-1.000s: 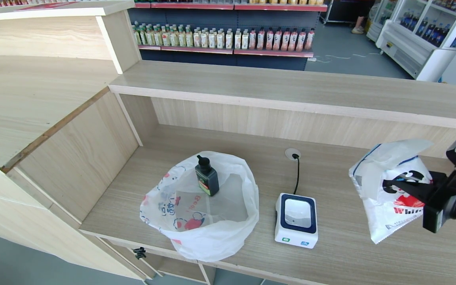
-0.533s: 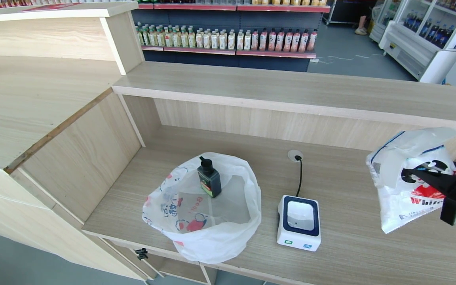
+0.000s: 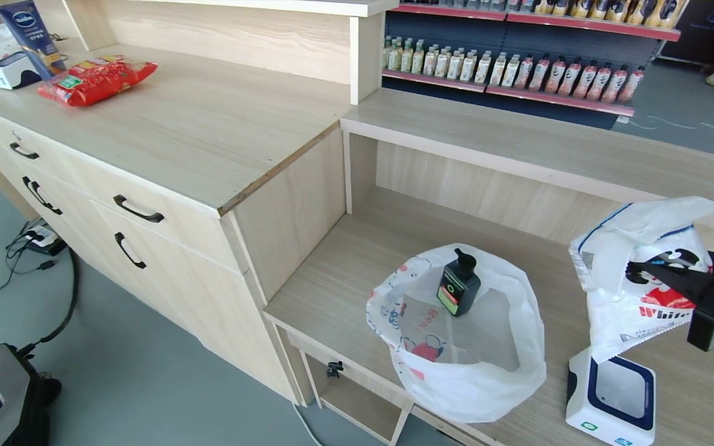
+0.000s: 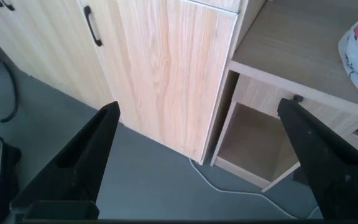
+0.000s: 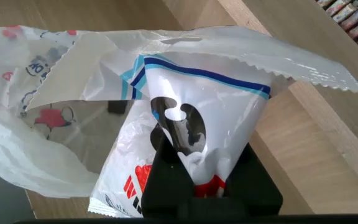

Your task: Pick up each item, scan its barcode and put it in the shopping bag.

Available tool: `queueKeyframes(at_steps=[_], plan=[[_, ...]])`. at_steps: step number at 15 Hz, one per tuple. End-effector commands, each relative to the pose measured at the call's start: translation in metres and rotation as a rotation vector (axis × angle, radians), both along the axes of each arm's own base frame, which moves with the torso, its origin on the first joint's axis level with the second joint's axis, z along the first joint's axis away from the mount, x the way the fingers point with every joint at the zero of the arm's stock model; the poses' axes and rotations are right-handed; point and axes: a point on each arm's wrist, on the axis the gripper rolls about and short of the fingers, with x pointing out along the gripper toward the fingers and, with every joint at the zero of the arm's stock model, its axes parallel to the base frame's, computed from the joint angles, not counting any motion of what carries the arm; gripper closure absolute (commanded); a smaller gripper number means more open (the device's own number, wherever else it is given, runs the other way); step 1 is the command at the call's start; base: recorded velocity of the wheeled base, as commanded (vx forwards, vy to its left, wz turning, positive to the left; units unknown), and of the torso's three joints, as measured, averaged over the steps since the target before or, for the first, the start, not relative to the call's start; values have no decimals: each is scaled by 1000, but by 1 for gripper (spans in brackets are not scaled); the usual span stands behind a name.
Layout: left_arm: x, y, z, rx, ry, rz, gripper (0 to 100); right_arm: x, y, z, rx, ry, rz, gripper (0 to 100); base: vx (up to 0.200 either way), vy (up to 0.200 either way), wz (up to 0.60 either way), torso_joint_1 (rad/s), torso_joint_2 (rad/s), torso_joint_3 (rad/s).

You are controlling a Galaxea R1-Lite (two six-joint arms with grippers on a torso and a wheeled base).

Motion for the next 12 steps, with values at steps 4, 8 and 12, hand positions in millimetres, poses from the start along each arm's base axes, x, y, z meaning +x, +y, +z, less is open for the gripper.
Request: queueKeyframes(at_steps=[4,8,12], plan=[[0,0,0,-1,0,0,0,2,0,2,8,-16,0,100,0,0,300,2,-1,2],[0,0,0,-1,0,0,0,11,-4,-7,4,38,-32,100,0,0,0,0,0,0],[0,0,0,-1,0,0,0,24,-4,-17,76,118,-49,100,0,0,0,0,0,0]])
